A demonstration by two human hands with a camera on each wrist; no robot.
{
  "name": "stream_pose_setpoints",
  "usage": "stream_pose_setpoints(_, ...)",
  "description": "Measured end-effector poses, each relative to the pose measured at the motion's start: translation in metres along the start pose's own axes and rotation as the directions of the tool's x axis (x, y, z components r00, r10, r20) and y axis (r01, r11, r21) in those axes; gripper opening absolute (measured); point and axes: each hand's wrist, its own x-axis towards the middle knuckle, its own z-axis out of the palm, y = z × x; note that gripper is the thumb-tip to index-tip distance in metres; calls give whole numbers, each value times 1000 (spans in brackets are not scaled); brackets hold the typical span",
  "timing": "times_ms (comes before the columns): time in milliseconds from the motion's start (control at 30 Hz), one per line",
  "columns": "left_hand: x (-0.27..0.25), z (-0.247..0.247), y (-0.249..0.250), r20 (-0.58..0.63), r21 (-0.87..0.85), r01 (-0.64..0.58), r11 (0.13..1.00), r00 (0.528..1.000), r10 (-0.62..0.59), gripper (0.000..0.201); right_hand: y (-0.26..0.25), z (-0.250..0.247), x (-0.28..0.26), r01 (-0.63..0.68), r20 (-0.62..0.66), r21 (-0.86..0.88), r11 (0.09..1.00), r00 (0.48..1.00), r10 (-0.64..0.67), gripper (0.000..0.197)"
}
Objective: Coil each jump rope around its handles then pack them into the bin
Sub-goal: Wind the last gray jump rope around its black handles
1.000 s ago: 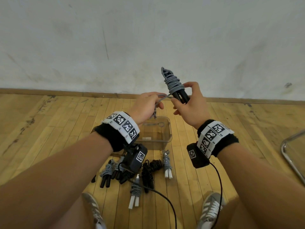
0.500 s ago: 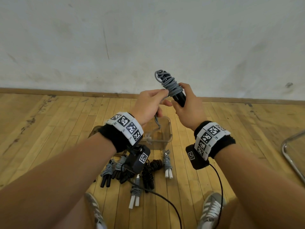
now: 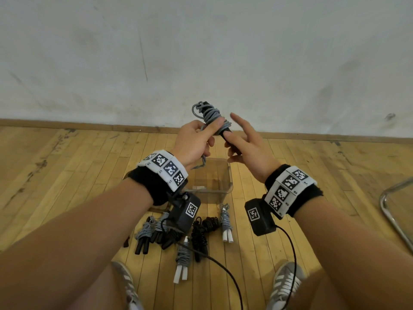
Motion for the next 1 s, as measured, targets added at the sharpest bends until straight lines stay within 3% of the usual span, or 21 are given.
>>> stream_pose_setpoints(100,-1,2,-3,22,-33,23,999,1000,-22,40,3,-1,1,-81,97,79,994,993,73,21)
stream_pose_setpoints(300,-4,3,-4,122,-68,96,993,989,-87,26,5,-13,11,5,-45,-172,985,999,-13,49)
stream_pose_setpoints(433,-5,4,-1,94,-27,61,998,994,-59,20,6,-18,9,117,-111,-428,896,977,-181,54)
stream_pose_setpoints(667,-6,9,-2,45,115,-36,993,999,31,23,6,-9,5,78,-207,-573,816,950,-236,52)
stream_pose_setpoints(767,-6,9,-4,-4,131,-68,989,998,69,47,2,-3,1,122,-186,-522,844,950,-253,54)
stream_pose_setpoints(833,-6,9,-4,-20,139,-75,987,997,78,52,0,-2,-1,129,-153,-459,879,963,-222,57)
stream_pose_setpoints(933,-5,7,-2,0,72,-55,996,998,55,44,-3,-1,-2,62,-84,-190,980,993,-79,57)
stream_pose_setpoints(1000,-4,7,0,25,53,-50,997,998,49,33,-2,-2,-1,46,-46,-134,990,998,-53,56)
